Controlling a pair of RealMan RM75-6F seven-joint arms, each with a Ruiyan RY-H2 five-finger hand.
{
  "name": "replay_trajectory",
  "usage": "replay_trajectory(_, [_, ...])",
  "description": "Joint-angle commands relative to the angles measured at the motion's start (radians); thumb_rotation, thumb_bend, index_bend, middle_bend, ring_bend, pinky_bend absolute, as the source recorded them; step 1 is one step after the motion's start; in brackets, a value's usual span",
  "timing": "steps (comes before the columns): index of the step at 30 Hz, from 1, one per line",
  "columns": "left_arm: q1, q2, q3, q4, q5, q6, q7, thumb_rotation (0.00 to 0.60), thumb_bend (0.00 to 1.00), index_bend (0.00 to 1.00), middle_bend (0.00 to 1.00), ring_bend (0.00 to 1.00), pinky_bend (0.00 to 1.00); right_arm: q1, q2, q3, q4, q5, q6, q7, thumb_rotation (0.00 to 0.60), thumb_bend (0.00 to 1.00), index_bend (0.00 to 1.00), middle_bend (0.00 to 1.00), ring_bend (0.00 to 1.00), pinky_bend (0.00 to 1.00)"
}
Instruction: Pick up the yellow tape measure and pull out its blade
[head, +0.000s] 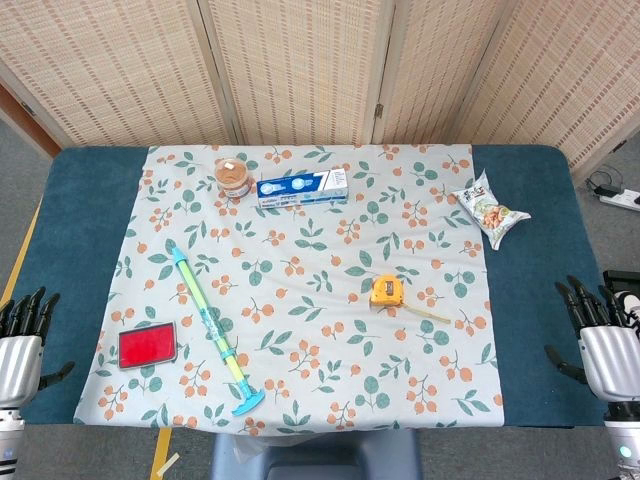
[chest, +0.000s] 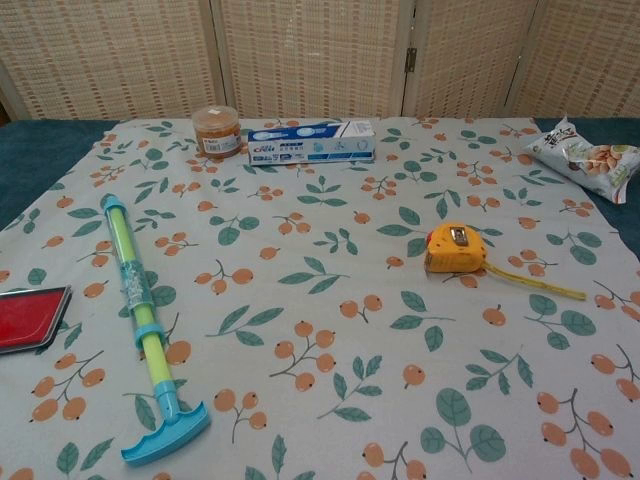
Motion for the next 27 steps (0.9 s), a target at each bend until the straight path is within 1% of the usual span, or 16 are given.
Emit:
replay_trajectory(1, [0.0, -0.002, 0.001, 0.003, -0.002, -0.002, -0.001, 0.6, 0.16, 0.03, 0.0, 0.0, 0.0, 0.002, -0.002, 0.002, 0.001, 0.001, -0.002, 0.002, 0.6, 0.3, 0.0, 0.08, 0.16, 0.02])
replay_trajectory(11, [0.008, -0.001, 0.002, 0.01, 0.007, 0.011, -0.02, 0.6, 0.16, 0.03, 0.0, 0.0, 0.0, 0.019, -0.006, 0.001, 0.001, -0.009, -0.027, -0.005, 0.6, 0.3, 0.0, 0.08, 0.17, 0.03])
replay_trajectory(15, [0.01, 0.003, 0.003, 0.007, 0.012, 0.015, -0.02, 0.6, 0.16, 0.03, 0.0, 0.0, 0.0, 0.037, -0.012, 0.0, 0.002, -0.009, -0.059, -0.009, 0.6, 0.29, 0.0, 0.1, 0.18, 0.04])
replay_trajectory(20, [0.013, 0.009, 0.006, -0.005, 0.021, 0.021, -0.019, 0.6, 0.16, 0.03, 0.0, 0.0, 0.0, 0.098, -0.027, 0.009, -0.004, 0.007, -0.158, -0.028, 0.6, 0.29, 0.0, 0.12, 0.2, 0.09])
replay_trajectory(27, [0.018, 0.013, 0.012, -0.018, 0.031, 0.027, -0.015, 0.6, 0.16, 0.04, 0.0, 0.0, 0.0, 0.226, -0.087, 0.05, 0.005, 0.032, -0.314, -0.082, 0.6, 0.29, 0.0, 0.12, 0.21, 0.15])
